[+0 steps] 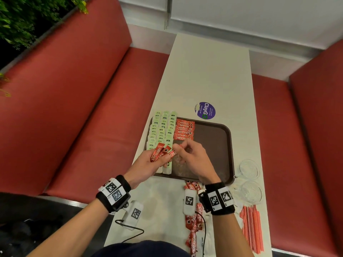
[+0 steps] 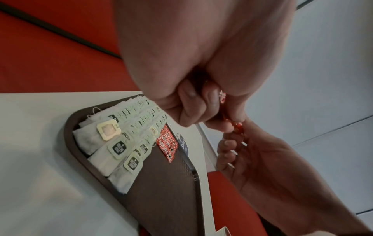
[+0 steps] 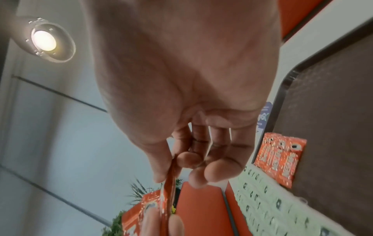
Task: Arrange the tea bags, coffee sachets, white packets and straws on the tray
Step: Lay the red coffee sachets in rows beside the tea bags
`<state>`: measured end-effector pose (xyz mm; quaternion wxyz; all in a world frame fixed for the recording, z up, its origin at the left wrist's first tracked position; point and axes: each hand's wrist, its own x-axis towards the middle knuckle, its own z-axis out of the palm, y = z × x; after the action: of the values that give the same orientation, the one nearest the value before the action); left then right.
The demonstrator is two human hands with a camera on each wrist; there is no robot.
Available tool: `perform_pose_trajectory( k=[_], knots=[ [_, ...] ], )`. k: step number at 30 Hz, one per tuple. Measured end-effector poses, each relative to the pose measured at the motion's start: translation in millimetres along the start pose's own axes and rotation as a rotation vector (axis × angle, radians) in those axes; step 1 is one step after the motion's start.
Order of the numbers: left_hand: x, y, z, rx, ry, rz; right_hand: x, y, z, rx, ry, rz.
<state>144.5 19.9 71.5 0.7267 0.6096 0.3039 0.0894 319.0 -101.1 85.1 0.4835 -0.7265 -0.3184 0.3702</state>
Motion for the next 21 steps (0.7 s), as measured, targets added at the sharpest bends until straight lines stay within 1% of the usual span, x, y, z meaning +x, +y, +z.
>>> perform_pose_trajectory(
  k=[2,5,8,14,17,21],
  knots=[
    [0.6,-1.6,1.6,-0.008,0.056,0.028,-1.9,2.4,2.1,0.111,0.007,0.007],
    [3.4,1.5,6.5,-0.036,0.094,0.039,-4.7,8.1,11.1,0.29,0.066,0.033],
    [6.2,5.5,7.4,-0.007,0.101,0.036,-6.0,9.3,15.1,0.294,0.102,0.013],
    [9.1,7.6,11.2,-0.046,0.195,0.05,-3.7,7.4,13.1,0.285,0.041,0.004],
    [11.1,5.1,11.5,-0.013,0.173,0.046,-1.2,9.0,10.1,0.287,0.072,-0.003],
    [10.6,4.2,6.9,0.083,0.148,0.02,-0.2,7.5,-0.7,0.251,0.069,-0.01]
  ],
)
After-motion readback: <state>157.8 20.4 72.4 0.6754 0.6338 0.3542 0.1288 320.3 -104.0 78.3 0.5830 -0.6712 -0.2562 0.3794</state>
